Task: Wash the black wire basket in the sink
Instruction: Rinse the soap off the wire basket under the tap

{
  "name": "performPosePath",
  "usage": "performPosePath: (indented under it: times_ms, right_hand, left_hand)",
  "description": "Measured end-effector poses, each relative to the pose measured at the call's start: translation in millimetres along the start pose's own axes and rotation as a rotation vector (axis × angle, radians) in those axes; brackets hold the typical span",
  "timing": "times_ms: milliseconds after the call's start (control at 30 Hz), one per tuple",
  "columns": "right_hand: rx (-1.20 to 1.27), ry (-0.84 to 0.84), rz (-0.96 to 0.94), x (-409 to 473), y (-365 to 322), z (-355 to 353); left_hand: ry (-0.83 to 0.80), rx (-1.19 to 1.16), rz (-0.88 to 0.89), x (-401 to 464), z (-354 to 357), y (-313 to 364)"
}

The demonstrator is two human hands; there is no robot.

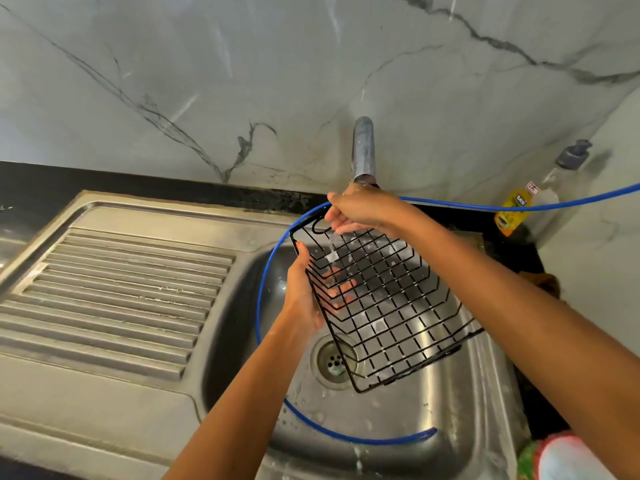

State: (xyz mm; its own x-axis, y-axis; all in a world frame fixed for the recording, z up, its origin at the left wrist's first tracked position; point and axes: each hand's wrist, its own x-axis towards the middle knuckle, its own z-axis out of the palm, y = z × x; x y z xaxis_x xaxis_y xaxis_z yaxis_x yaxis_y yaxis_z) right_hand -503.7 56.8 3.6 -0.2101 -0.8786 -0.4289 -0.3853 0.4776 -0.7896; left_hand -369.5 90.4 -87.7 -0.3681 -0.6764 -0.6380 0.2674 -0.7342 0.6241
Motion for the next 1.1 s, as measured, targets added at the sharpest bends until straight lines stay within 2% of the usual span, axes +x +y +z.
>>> performPosePath:
  times_ms: [500, 1100]
  right_hand:
    - [0.078, -0.007, 0.042, -6.7, -0.8, -1.9]
    - [0.021, -0.001, -0.057, -7.8, -0.8, -1.3]
  left_hand:
    - [-0.032, 0.112, -0.001, 2.3, 7.7, -4.6]
    - [-0.035, 0.082, 0.039, -5.2, 5.6, -1.7]
